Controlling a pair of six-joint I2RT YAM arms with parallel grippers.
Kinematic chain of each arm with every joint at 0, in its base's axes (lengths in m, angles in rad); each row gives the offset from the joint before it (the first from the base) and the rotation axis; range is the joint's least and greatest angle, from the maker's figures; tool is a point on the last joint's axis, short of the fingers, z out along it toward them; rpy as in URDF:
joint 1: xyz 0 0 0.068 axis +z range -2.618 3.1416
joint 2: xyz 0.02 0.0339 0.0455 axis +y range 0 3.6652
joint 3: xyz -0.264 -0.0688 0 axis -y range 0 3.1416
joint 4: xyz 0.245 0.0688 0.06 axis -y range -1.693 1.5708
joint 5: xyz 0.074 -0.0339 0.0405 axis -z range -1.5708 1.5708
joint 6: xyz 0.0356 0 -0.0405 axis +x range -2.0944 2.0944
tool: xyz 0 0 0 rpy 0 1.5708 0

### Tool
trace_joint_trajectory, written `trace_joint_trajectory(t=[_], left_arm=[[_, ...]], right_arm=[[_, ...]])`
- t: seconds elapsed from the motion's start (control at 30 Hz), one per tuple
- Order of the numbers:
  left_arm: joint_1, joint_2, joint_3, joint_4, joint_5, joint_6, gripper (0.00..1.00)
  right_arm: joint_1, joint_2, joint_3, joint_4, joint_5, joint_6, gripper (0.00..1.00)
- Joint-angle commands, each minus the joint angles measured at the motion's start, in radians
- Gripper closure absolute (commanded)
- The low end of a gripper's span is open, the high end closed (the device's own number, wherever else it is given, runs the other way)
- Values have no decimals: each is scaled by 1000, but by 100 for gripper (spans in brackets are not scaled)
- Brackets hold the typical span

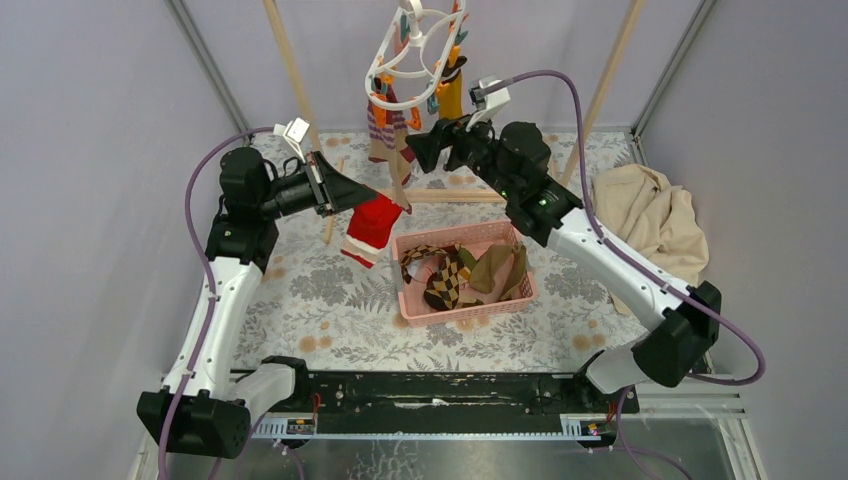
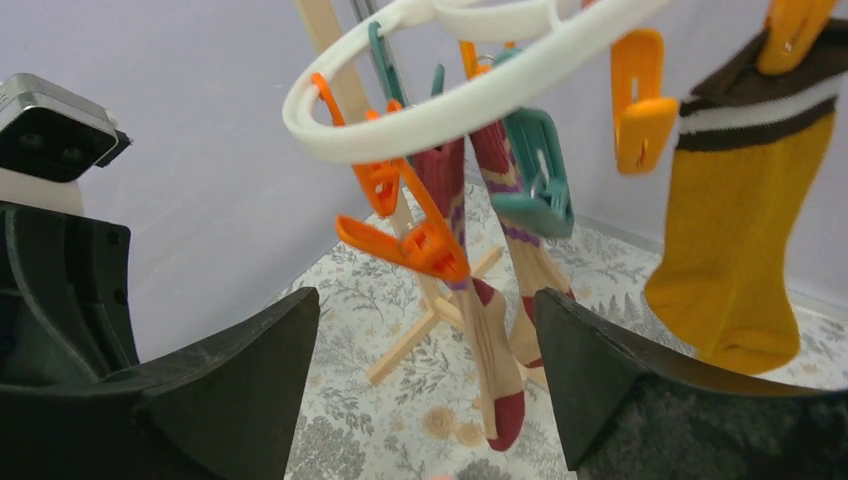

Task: Remove the socks clipped to the hanger
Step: Place the sock in the bin.

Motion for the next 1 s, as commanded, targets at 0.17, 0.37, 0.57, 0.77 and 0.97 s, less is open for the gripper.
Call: trace_joint_trajectory(t=[0.17, 0.37, 0.57, 0.77, 0.97], left_arm=[[-122, 25, -14, 59, -84, 15, 83], [-250, 72, 1, 58, -183, 37, 83], [-398, 137, 16, 63, -281, 58, 83], [-500, 206, -20, 125, -334, 46, 83], [-573, 293, -51, 183, -382, 51, 83]], right_arm=[[4, -155, -91, -139, 100, 55, 0], [2, -253, -146, -268, 160, 56, 0], [0, -349, -181, -374, 226, 61, 0], [-1, -415, -219, -447, 229, 77, 0], [0, -460, -275, -486, 228, 93, 0]])
